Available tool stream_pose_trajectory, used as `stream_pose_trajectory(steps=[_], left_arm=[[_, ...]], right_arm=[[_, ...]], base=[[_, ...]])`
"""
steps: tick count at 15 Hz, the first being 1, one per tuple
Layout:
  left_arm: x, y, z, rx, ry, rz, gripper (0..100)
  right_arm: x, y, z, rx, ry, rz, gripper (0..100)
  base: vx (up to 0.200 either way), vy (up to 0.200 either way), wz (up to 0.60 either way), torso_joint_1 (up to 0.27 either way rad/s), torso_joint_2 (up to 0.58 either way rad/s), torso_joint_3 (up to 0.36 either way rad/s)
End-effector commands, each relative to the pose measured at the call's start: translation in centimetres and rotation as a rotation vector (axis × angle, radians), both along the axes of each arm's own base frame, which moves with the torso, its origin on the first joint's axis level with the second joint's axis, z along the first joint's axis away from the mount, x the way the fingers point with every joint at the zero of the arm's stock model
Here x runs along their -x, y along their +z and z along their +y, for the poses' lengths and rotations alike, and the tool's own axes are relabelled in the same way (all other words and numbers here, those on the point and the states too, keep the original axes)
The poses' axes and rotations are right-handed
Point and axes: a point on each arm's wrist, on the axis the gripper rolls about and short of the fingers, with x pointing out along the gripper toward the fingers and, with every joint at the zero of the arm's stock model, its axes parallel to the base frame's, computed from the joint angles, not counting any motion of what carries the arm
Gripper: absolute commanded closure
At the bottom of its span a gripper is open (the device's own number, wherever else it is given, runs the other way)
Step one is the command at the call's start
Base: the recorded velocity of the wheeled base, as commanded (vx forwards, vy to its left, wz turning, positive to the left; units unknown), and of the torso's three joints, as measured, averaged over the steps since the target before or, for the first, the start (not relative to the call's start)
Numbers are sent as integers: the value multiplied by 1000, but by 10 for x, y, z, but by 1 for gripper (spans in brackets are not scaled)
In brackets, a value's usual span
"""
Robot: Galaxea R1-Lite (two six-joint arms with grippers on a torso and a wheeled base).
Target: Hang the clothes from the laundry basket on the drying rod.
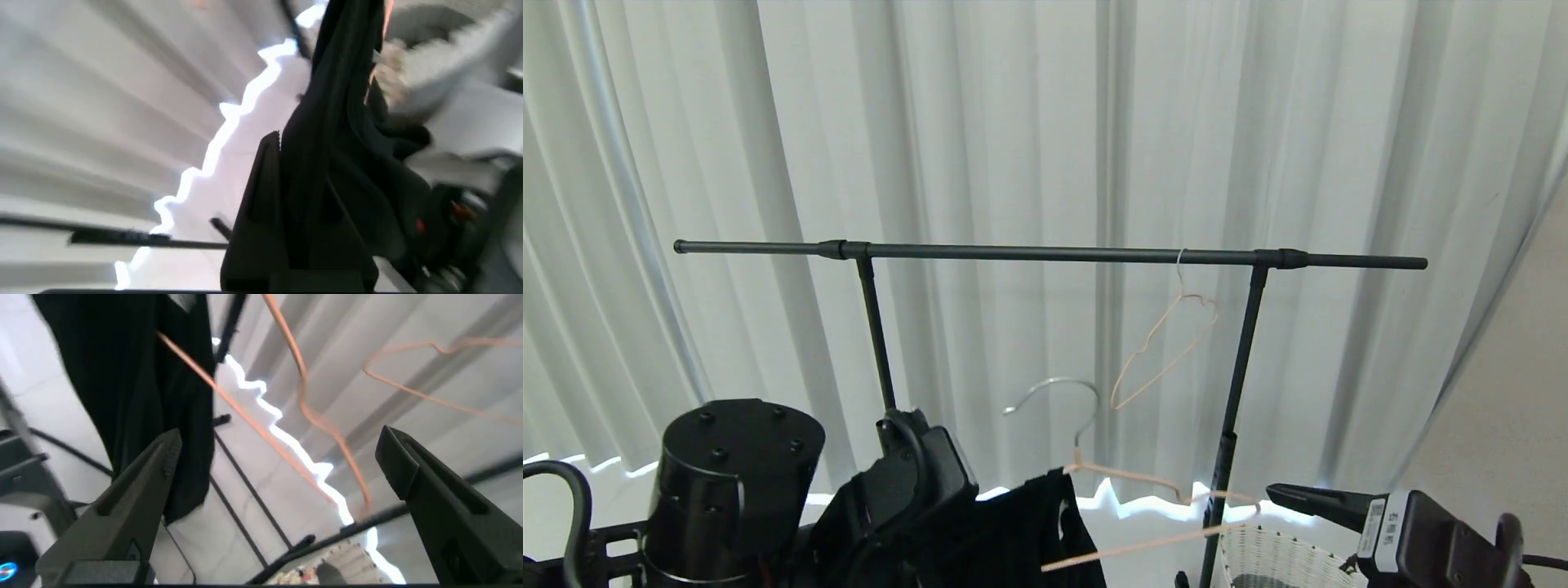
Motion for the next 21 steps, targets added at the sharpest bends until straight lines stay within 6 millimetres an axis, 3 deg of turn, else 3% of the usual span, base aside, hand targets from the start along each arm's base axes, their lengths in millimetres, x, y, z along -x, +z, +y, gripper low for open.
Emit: stream_pose_trajectory(steps=[1,6,12,16,21], left_arm=[[-11,12,4,43,66,-57,100],[-25,43,-5,168,170,-105,100],[-24,48,-4,185,167,-122,100],[-17,49,-10,188,127,-120,100],[-16,49,-11,191,121,-121,100]], right_arm=[[-6,0,-2,-20,-45,21,0],[-23,-4,27,-68,-100,149,0],[-60,-26,86,-97,-229,276,0],[-70,-35,88,-72,-267,284,0],[-69,-45,82,-29,-304,284,0]], base=[[0,0,0,0,0,0],[0,0,0,0,0,0],[0,0,0,0,0,0],[0,0,0,0,0,0],[0,0,0,0,0,0]])
